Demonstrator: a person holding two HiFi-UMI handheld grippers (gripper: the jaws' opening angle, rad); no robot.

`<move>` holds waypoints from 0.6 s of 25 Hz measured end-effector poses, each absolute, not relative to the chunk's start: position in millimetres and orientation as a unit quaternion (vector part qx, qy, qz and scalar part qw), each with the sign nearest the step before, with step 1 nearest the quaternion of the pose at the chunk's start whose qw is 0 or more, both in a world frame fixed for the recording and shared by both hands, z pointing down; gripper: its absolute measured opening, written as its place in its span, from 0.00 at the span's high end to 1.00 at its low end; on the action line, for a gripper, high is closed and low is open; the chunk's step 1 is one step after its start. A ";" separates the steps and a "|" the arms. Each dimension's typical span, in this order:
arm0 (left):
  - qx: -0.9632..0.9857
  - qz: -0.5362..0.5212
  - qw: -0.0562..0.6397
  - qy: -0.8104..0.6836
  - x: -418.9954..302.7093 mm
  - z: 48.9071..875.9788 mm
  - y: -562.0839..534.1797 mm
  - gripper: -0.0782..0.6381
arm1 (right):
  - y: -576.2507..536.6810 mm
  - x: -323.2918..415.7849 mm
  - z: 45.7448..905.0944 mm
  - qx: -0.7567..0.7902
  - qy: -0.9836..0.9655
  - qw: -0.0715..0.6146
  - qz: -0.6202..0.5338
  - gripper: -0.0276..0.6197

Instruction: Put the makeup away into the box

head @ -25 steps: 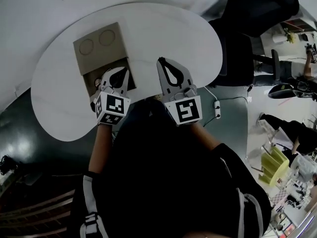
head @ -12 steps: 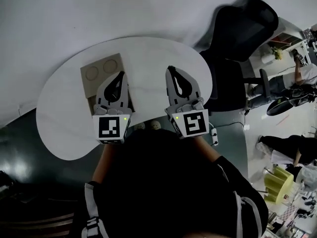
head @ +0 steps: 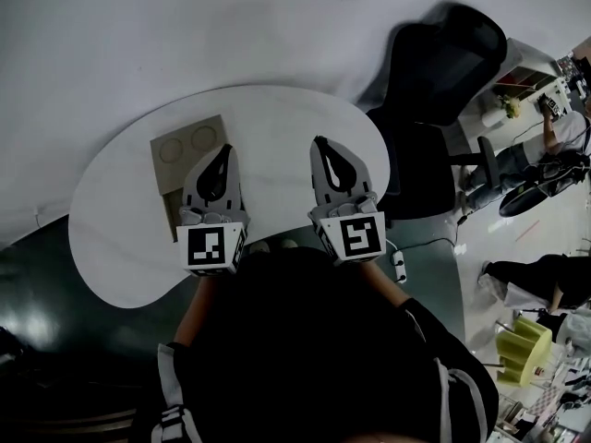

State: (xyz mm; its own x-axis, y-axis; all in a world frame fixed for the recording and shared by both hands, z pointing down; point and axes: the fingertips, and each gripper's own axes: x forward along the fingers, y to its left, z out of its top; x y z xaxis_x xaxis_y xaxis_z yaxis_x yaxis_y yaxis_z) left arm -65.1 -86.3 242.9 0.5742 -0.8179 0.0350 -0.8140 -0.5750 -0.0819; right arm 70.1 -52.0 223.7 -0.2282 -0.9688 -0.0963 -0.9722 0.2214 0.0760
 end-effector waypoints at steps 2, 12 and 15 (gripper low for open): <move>-0.887 -0.032 0.029 0.460 -63.9 243.1 -86.6 0.88 | -52.4 72.7 226.1 -0.625 0.779 0.006 0.052 0.92; -0.885 -0.032 0.029 0.463 -48.7 248.1 -79.7 0.88 | -46.1 84.5 238.7 -0.611 0.791 -0.016 0.033 0.92; -0.884 -0.032 0.024 0.466 -46.0 249.2 -79.7 0.88 | -45.4 86.0 239.0 -0.607 0.794 -0.019 0.034 0.92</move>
State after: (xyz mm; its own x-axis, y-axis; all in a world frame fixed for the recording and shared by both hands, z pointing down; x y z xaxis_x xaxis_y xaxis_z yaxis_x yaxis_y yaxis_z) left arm -46.0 -79.7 249.2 0.5630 -0.8257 0.0346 -0.8226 -0.5639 -0.0728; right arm 86.0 -45.4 239.0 -0.2635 -0.9646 -0.0105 -0.9620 0.2620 0.0765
